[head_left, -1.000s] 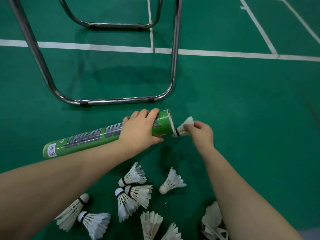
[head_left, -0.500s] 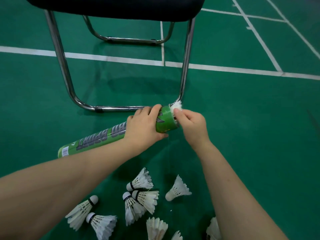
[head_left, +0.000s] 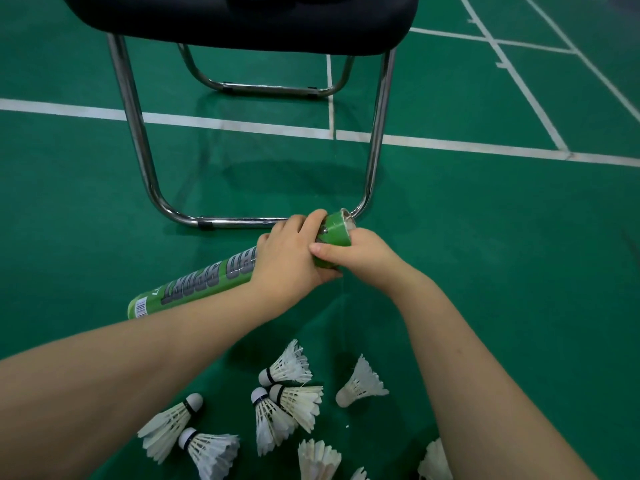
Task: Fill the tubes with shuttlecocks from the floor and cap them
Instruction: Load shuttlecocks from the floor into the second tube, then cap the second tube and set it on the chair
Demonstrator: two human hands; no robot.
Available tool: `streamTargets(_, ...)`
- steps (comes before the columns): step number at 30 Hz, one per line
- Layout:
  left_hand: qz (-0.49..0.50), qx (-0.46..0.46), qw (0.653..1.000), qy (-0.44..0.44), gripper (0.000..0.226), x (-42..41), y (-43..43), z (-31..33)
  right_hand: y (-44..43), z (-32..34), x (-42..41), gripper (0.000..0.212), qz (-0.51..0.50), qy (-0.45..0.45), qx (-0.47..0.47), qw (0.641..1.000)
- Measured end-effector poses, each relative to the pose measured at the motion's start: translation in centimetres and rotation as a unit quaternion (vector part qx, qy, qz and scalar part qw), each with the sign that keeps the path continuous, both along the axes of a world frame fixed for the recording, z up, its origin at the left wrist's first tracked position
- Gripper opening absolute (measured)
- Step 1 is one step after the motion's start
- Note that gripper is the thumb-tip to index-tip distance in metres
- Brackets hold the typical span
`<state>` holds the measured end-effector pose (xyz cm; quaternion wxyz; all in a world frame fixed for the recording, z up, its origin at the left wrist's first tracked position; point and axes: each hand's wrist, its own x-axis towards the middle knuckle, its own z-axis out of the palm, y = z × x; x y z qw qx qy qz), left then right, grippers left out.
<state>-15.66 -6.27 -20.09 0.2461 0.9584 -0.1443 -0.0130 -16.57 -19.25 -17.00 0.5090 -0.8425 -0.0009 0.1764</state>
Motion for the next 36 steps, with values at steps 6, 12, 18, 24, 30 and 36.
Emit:
streamTargets(6,0.019,-0.047,0.999,-0.011,0.083,1.1,-0.2,1.8,0.6,1.9,0.7,0.032,-0.075,-0.089,-0.039,0.992)
streamTargets(12,0.038,-0.111,0.993,-0.033,0.079,1.8,0.9,2.8,2.5,2.8,1.4,0.025,-0.097,-0.215,-0.135,0.962)
streamTargets(18,0.063,-0.142,0.986,-0.058,0.078,1.4,2.8,3.4,5.0,2.7,1.4,0.055,-0.159,-0.337,-0.128,0.919)
streamTargets(24,0.090,-0.253,0.961,-0.060,0.075,2.0,6.6,6.4,9.2,6.4,2.8,0.079,-0.120,-0.351,-0.063,0.927)
streamTargets(30,0.064,-0.382,0.917,-0.099,0.050,3.3,9.6,12.7,13.0,11.8,4.4,0.081,-0.092,-0.423,-0.054,0.900)
streamTargets(36,0.058,-0.358,0.925,-0.114,0.041,3.4,12.3,16.7,15.1,15.3,5.5,0.081,-0.047,-0.455,-0.069,0.886)
